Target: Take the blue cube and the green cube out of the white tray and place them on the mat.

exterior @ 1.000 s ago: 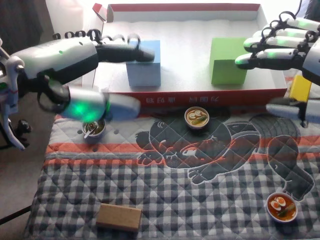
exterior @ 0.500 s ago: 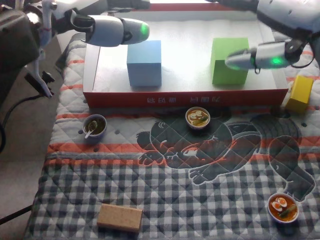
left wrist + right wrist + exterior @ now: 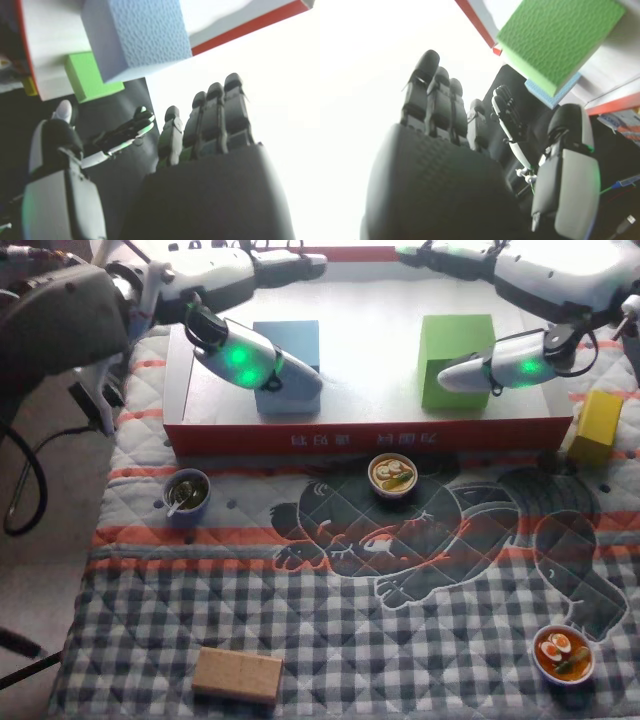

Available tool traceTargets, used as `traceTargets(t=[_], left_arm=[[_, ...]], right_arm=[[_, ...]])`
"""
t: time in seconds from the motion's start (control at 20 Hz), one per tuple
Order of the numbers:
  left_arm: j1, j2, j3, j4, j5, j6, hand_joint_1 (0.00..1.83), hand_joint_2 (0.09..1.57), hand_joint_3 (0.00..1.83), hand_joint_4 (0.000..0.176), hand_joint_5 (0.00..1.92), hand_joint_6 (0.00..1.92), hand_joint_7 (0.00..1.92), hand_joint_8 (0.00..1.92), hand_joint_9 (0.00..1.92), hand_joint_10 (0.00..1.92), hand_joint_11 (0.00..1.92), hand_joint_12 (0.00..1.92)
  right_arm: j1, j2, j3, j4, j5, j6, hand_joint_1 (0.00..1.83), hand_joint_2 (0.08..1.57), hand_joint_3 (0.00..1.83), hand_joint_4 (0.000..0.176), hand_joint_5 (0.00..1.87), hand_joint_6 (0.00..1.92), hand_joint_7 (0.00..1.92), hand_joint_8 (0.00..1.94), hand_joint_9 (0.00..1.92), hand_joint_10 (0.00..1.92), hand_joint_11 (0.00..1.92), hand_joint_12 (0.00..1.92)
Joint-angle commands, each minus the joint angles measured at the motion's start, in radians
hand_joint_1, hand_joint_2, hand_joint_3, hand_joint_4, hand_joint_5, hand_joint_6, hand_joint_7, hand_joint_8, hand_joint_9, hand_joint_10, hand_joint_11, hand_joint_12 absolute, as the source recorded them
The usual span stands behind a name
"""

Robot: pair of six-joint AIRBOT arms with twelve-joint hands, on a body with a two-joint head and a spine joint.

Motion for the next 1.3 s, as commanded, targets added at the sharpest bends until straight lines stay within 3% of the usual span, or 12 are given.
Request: traceTargets(t=[0.0, 0.05, 0.1, 0.2, 0.4, 0.55, 0.7, 0.95, 1.1, 1.15, 1.2, 1.25], left_arm=[[-0.019, -0.011, 0.009, -0.003, -0.082, -0.001, 0.58, 0.89, 0.0, 0.176, 0.05, 0.0, 0.0, 0.0, 0.0, 0.0, 0.0, 0.0], [-0.019, -0.021, 0.028, -0.008, -0.067, -0.001, 0.58, 0.89, 0.0, 0.176, 0.04, 0.0, 0.0, 0.0, 0.0, 0.0, 0.0, 0.0], [-0.019, -0.028, 0.047, -0.029, -0.058, -0.001, 0.61, 0.89, 0.0, 0.176, 0.07, 0.01, 0.0, 0.0, 0.0, 0.0, 0.0, 0.0], [-0.018, -0.034, 0.06, -0.04, -0.052, -0.001, 0.65, 0.88, 0.0, 0.176, 0.06, 0.0, 0.0, 0.0, 0.0, 0.0, 0.0, 0.0], [-0.008, -0.044, 0.075, -0.063, -0.042, -0.001, 0.72, 0.89, 0.0, 0.176, 0.09, 0.01, 0.0, 0.0, 0.02, 0.01, 0.0, 0.0], [-0.006, -0.05, 0.08, -0.058, -0.028, 0.0, 0.74, 0.91, 0.01, 0.176, 0.1, 0.0, 0.09, 0.01, 0.07, 0.01, 0.03, 0.01], [-0.001, -0.056, 0.086, -0.058, -0.012, 0.0, 0.79, 0.94, 0.0, 0.176, 0.14, 0.01, 0.23, 0.01, 0.19, 0.01, 0.06, 0.03], [0.006, -0.073, 0.099, -0.055, 0.001, 0.0, 0.84, 0.98, 0.0, 0.176, 0.19, 0.0, 0.34, 0.01, 0.38, 0.01, 0.1, 0.06], [0.006, -0.078, 0.104, -0.069, 0.001, -0.001, 0.9, 1.07, 0.0, 0.172, 0.36, 0.01, 0.53, 0.01, 0.57, 0.02, 0.21, 0.12], [0.008, -0.083, 0.108, -0.08, 0.001, -0.001, 0.94, 1.08, 0.0, 0.154, 0.43, 0.0, 0.58, 0.01, 0.59, 0.02, 0.23, 0.15], [0.011, -0.093, 0.116, -0.093, 0.0, -0.001, 1.01, 1.12, 0.0, 0.099, 0.66, 0.01, 0.7, 0.0, 0.66, 0.01, 0.19, 0.4], [0.011, -0.095, 0.119, -0.097, 0.0, -0.001, 0.97, 1.2, 0.0, 0.095, 0.76, 1.02, 0.74, 0.01, 0.67, 0.01, 0.17, 0.56]], right_arm=[[0.013, -0.006, 0.008, 0.024, 0.116, 0.007, 0.79, 0.98, 0.0, 0.17, 0.14, 0.0, 0.2, 0.0, 0.22, 0.01, 0.0, 0.87], [0.013, -0.018, 0.017, 0.033, 0.113, 0.008, 0.81, 0.98, 0.0, 0.175, 0.15, 0.0, 0.18, 0.0, 0.2, 0.0, 0.0, 0.79], [0.013, -0.03, 0.026, 0.037, 0.107, 0.015, 0.84, 0.97, 0.0, 0.136, 0.16, 0.0, 0.14, 0.0, 0.17, 0.0, 0.0, 0.61], [0.013, -0.033, 0.031, 0.038, 0.106, 0.028, 0.81, 0.96, 0.0, 0.134, 0.16, 0.0, 0.14, 0.0, 0.18, 0.0, 0.0, 0.59], [0.012, -0.033, 0.031, 0.044, 0.106, 0.032, 0.8, 0.95, 0.0, 0.173, 0.19, 0.0, 0.19, 0.0, 0.2, 0.0, 0.0, 0.67], [0.007, -0.033, 0.031, 0.044, 0.106, 0.032, 0.78, 0.96, 0.0, 0.149, 0.19, 0.0, 0.17, 0.0, 0.2, 0.0, 0.0, 0.61], [0.002, -0.033, 0.031, 0.045, 0.104, 0.032, 0.74, 0.96, 0.0, 0.166, 0.2, 0.0, 0.21, 0.0, 0.24, 0.01, 0.0, 0.75], [-0.009, -0.033, 0.037, 0.059, 0.092, 0.032, 0.74, 0.97, 0.0, 0.151, 0.21, 0.0, 0.23, 0.01, 0.22, 0.0, 0.0, 0.71], [-0.015, -0.033, 0.042, 0.076, 0.092, 0.037, 0.83, 1.02, 0.0, 0.075, 0.36, 0.0, 0.54, 0.02, 0.59, 0.05, 0.23, 1.11], [-0.018, -0.033, 0.046, 0.08, 0.092, 0.042, 0.86, 1.03, 0.0, 0.046, 0.42, 0.0, 0.63, 0.01, 0.71, 0.05, 0.33, 1.14], [-0.026, -0.033, 0.055, 0.081, 0.092, 0.061, 0.95, 1.05, 0.0, 0.0, 0.61, 0.01, 1.01, 0.07, 0.94, 0.12, 0.35, 1.44], [-0.029, -0.033, 0.058, 0.081, 0.092, 0.068, 0.98, 1.07, 0.0, 0.0, 0.73, 0.02, 0.93, 0.02, 0.81, 0.04, 0.16, 1.34]])
